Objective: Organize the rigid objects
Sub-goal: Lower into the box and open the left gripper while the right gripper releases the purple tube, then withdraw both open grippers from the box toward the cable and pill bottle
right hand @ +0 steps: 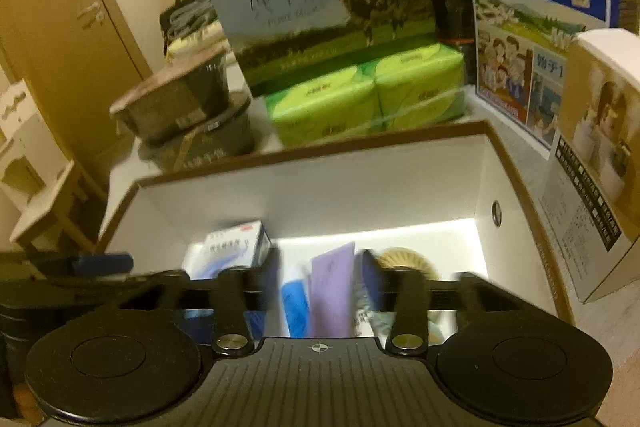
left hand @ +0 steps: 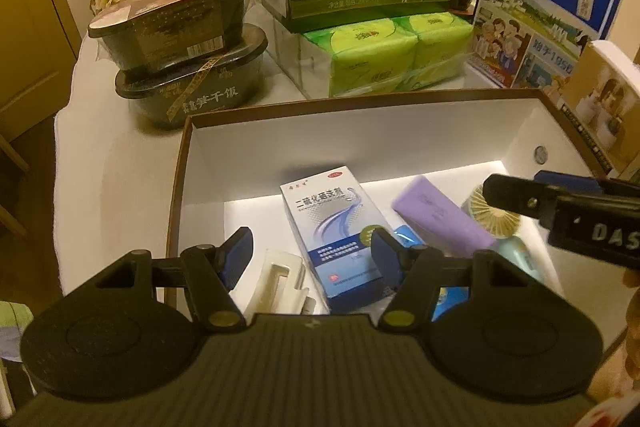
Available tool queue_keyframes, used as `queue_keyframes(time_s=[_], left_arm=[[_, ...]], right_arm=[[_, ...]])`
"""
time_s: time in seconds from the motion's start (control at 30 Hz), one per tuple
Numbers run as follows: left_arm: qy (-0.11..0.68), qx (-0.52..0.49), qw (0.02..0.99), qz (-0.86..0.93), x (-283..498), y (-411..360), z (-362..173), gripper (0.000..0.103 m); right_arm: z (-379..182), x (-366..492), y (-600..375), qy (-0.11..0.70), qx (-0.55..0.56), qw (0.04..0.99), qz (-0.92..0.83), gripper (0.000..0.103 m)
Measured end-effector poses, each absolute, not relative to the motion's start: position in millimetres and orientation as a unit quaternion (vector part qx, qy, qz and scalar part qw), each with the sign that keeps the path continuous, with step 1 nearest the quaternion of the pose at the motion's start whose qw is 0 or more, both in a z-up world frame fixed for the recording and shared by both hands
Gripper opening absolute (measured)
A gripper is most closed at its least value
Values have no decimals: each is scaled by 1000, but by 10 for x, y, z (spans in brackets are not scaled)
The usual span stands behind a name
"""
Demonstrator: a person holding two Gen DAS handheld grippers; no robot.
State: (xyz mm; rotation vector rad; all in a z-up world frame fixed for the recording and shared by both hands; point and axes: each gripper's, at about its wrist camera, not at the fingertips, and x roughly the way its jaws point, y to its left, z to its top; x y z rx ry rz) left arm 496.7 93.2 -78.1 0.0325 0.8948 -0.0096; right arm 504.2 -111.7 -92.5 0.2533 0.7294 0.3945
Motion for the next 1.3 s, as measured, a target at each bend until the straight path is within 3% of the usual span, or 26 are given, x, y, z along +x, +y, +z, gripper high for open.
queue_keyframes(time_s=[0.93,1.3], left_arm=[[383,-11,924,-13,3637,838,-137,67],[393,-35,919,-4,2908,746,-66,70]], right_arm=[[-481,3746,-1525,342,105,908,220,69],[-403,3117,-1735,352,145,900,211,69]])
